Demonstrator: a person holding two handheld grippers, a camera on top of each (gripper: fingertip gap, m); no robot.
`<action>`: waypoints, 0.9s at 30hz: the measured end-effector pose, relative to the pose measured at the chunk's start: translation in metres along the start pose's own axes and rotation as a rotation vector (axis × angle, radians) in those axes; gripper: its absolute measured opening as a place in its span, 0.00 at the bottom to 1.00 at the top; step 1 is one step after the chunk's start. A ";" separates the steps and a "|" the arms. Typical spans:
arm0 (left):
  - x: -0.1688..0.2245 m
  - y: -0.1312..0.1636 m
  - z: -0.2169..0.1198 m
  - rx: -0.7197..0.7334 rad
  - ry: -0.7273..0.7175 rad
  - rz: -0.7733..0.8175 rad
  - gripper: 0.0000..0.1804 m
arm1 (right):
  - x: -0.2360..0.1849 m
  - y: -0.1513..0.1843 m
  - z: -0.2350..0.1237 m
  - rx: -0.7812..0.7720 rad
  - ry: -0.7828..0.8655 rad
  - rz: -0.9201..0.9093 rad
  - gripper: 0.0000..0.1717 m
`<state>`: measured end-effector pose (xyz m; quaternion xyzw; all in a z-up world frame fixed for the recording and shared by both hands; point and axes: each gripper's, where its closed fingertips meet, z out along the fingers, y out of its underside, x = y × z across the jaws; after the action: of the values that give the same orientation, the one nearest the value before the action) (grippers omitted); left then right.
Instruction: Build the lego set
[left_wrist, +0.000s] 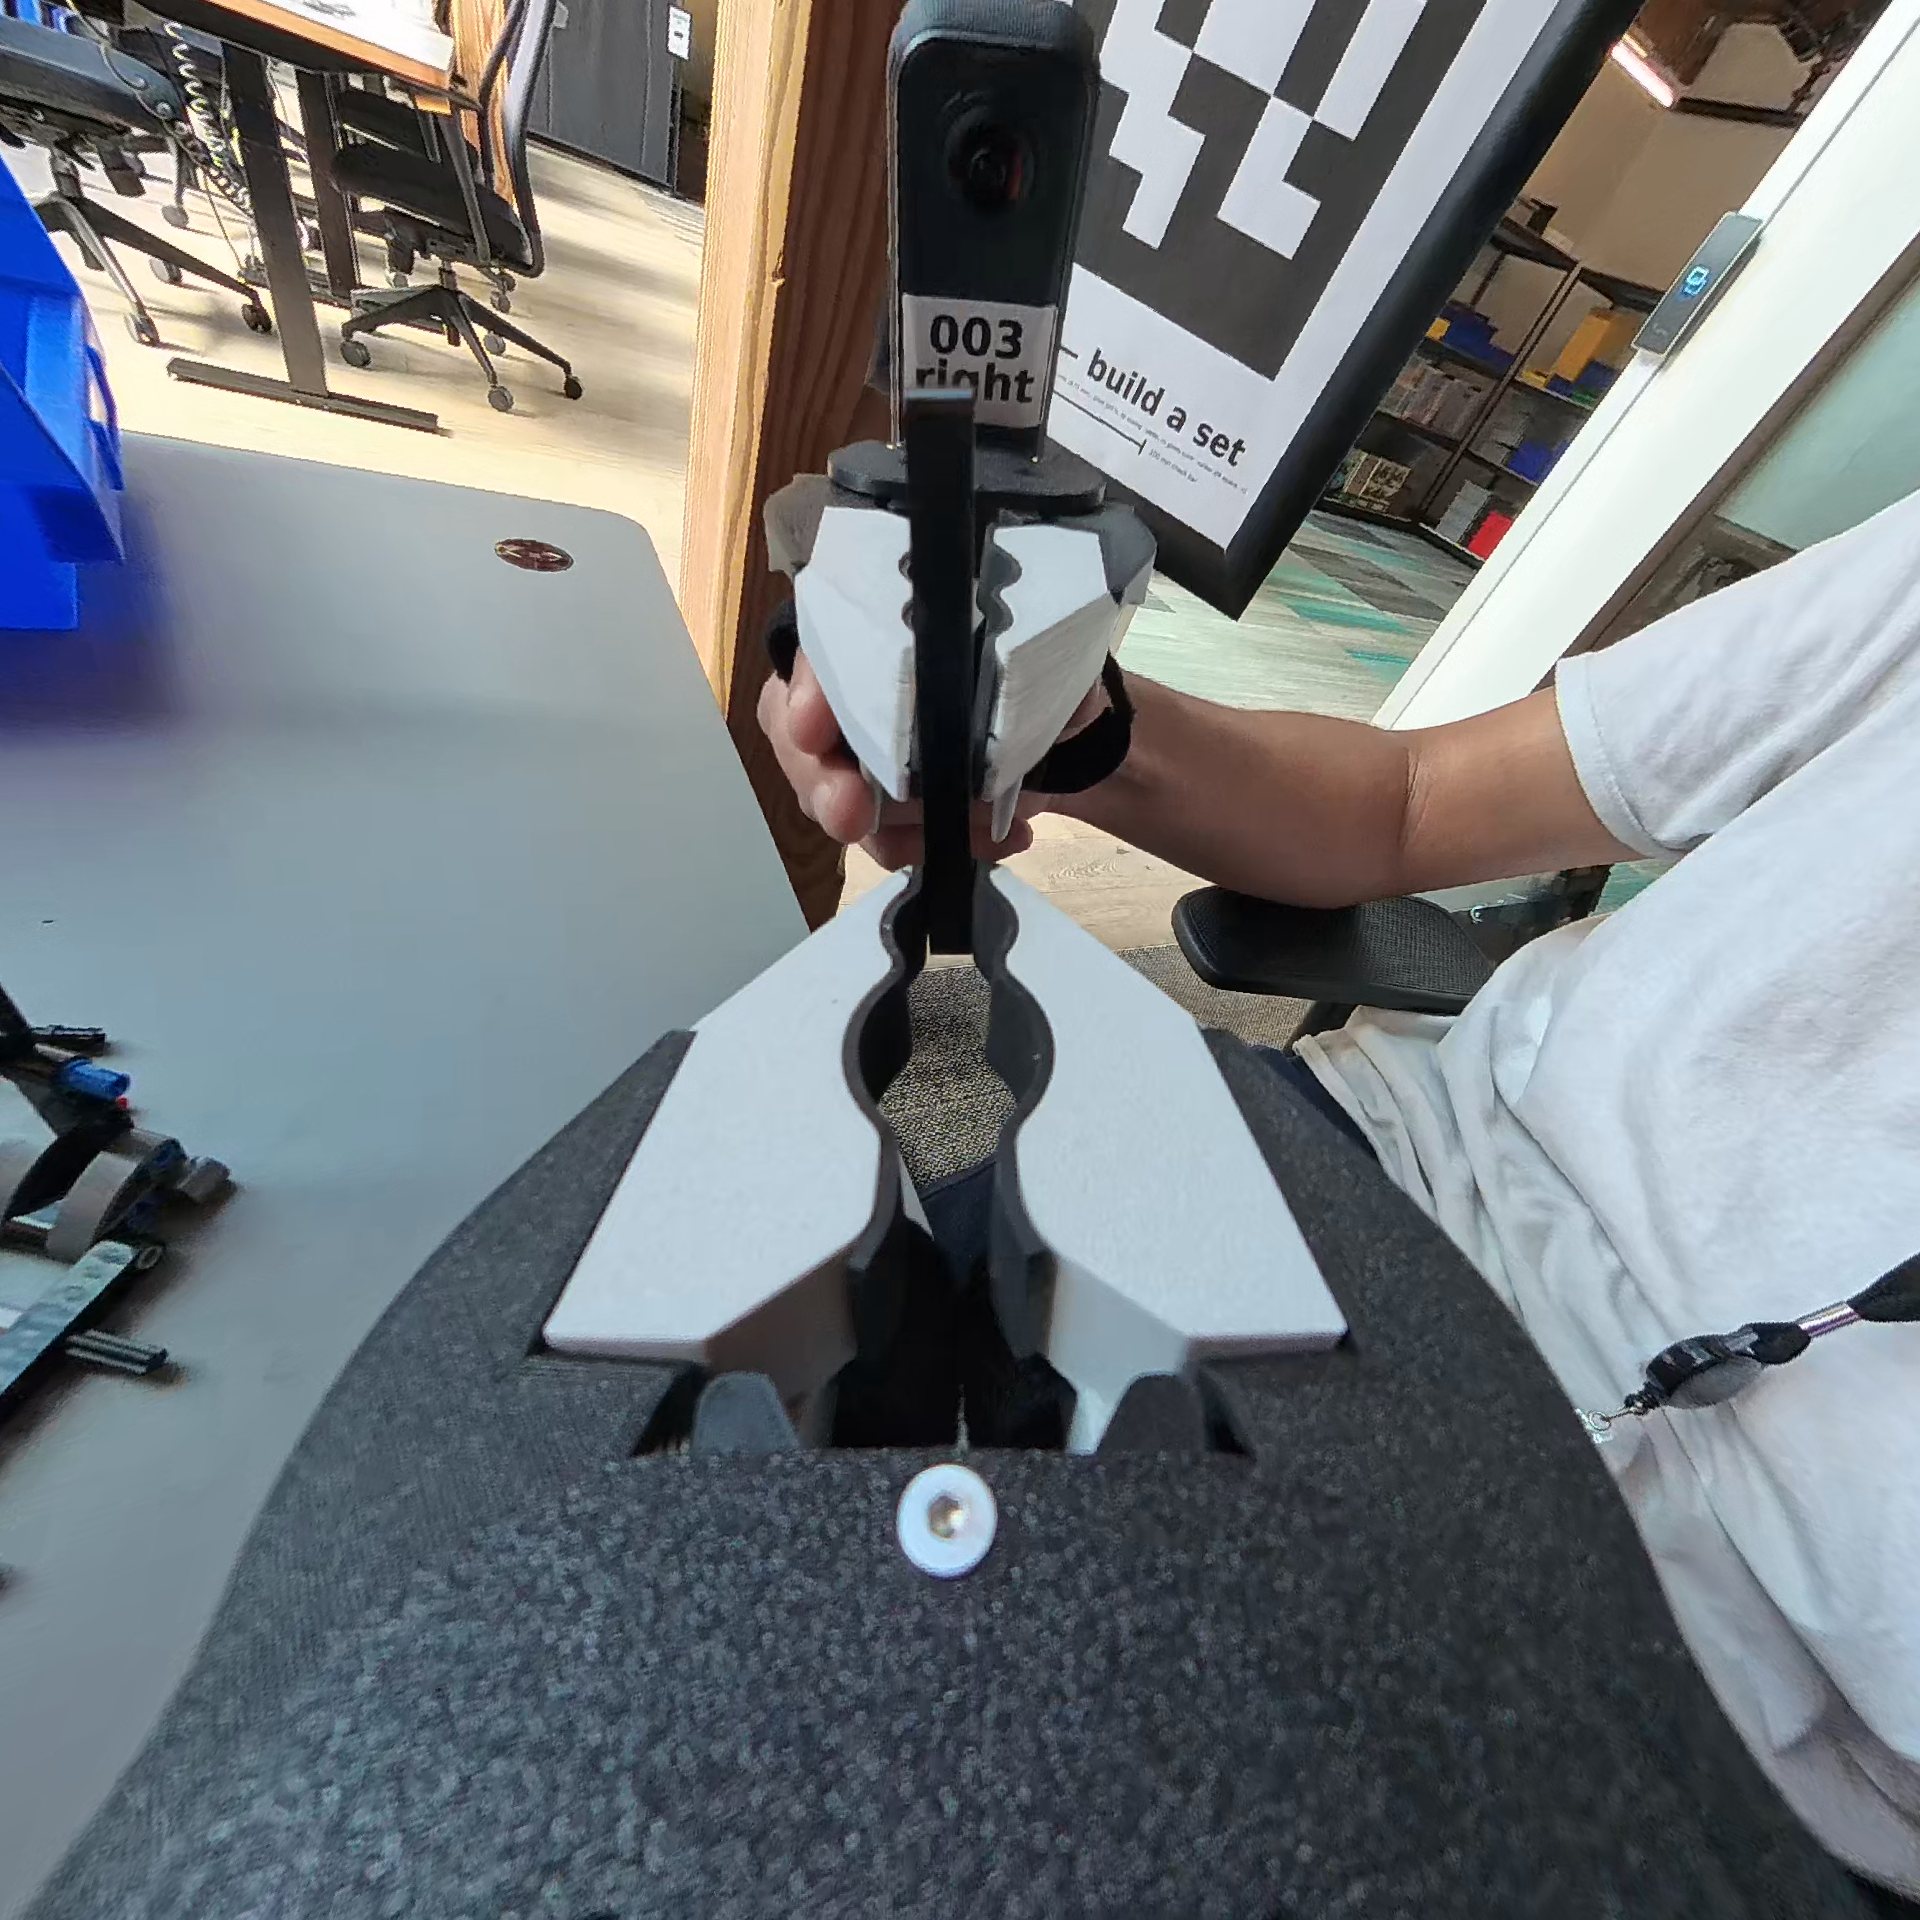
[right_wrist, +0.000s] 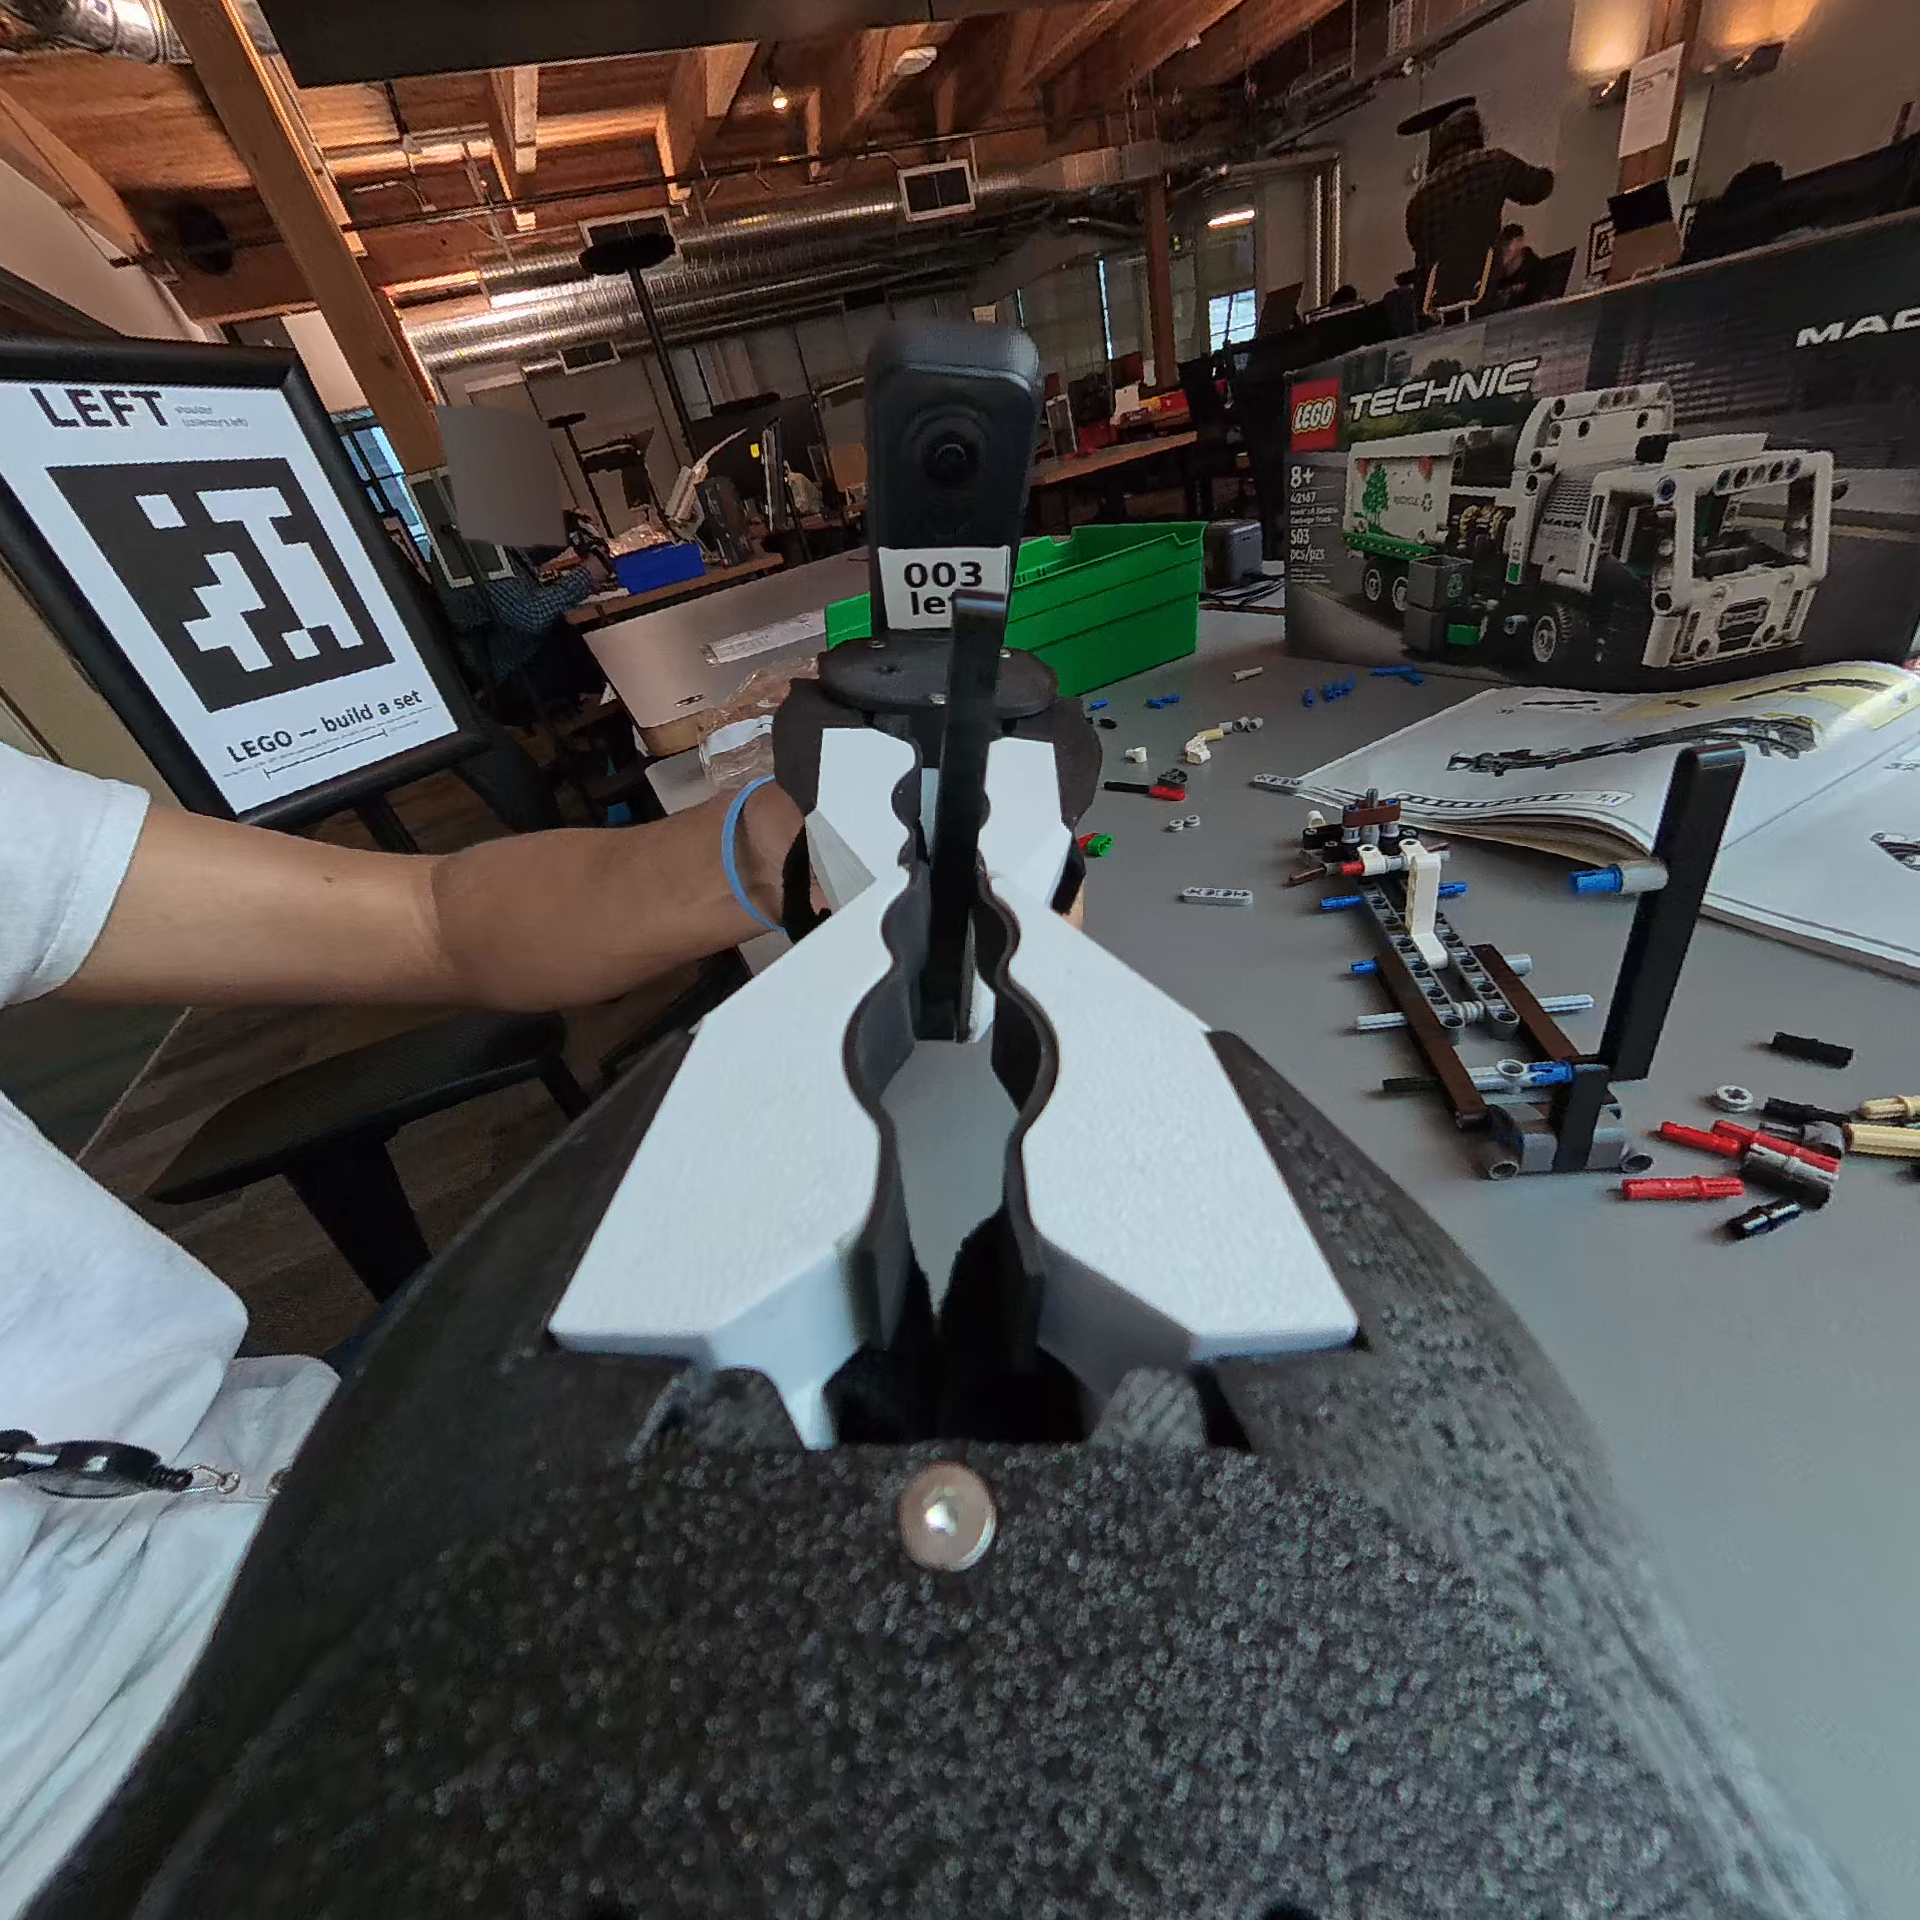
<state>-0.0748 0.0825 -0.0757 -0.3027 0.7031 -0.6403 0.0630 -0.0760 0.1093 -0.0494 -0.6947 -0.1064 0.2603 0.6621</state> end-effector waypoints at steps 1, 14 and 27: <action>0.000 0.001 0.001 -0.005 0.000 0.001 0.03 | 0.000 0.001 0.000 0.002 -0.005 0.001 0.04; -0.044 -0.001 -0.040 -0.183 -0.263 0.307 0.22 | 0.045 -0.008 -0.006 0.040 0.095 -0.057 0.04; -0.160 -0.002 -0.035 -0.348 -0.178 0.348 0.63 | 0.119 0.011 0.018 -0.101 0.154 -0.125 0.04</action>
<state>0.0381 0.1938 -0.1157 -0.2386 0.8359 -0.4601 0.1807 0.0130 0.1827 -0.0862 -0.7369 -0.1116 0.1587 0.6475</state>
